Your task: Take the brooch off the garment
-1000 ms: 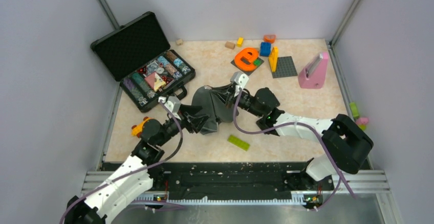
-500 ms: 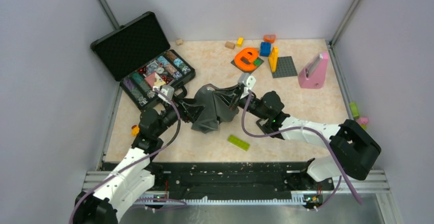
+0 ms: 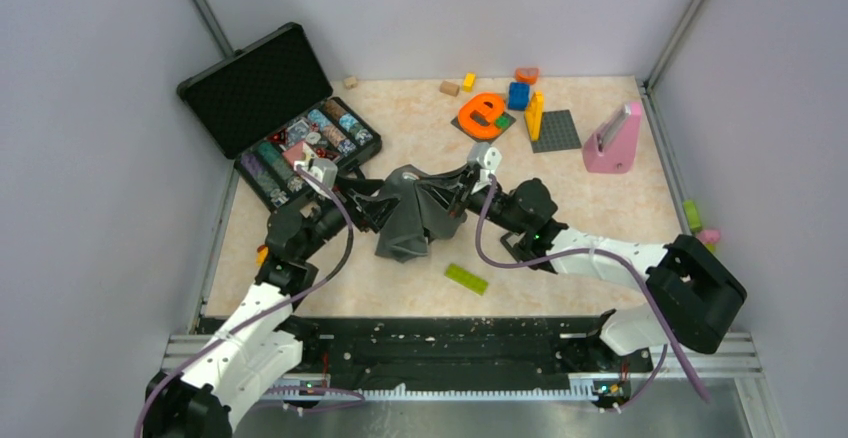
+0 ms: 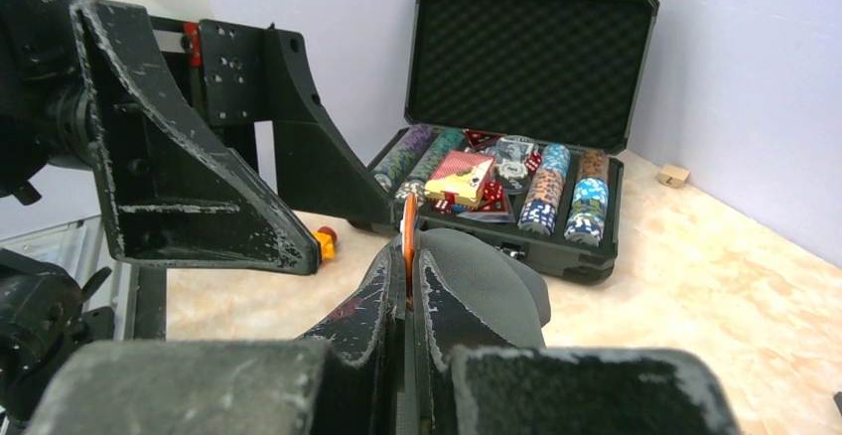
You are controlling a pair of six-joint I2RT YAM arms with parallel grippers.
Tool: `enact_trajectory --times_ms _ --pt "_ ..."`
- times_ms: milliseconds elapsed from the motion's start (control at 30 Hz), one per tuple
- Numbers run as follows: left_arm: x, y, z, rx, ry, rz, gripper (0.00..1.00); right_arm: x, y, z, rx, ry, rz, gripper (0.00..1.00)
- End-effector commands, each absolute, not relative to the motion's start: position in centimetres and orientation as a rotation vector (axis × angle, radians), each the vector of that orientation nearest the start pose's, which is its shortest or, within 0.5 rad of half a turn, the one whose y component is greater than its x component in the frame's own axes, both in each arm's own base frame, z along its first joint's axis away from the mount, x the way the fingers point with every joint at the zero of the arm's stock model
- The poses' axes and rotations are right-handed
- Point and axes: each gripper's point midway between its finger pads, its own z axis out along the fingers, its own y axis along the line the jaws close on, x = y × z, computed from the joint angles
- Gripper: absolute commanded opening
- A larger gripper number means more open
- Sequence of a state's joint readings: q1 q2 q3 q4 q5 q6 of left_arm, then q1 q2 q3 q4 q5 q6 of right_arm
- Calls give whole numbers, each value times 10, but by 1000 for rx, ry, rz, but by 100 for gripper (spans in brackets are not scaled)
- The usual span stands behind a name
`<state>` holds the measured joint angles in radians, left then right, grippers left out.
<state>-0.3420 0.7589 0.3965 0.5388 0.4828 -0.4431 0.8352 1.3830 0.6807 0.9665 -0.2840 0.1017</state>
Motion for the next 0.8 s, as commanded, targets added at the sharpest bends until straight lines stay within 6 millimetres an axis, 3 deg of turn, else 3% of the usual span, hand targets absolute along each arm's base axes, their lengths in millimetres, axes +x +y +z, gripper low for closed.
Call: enact_trajectory --times_ms 0,333,567,767 --pt "255 -193 288 387 1370 -953 71 243 355 334 -687 1019 1021 0" --pt "244 -197 297 480 1235 -958 66 234 350 336 -692 1010 1042 0" --pt "237 -206 303 572 1158 -978 57 226 349 344 -727 993 1046 0" --pt "244 -205 303 578 1160 -939 57 219 351 346 -766 979 1072 0"
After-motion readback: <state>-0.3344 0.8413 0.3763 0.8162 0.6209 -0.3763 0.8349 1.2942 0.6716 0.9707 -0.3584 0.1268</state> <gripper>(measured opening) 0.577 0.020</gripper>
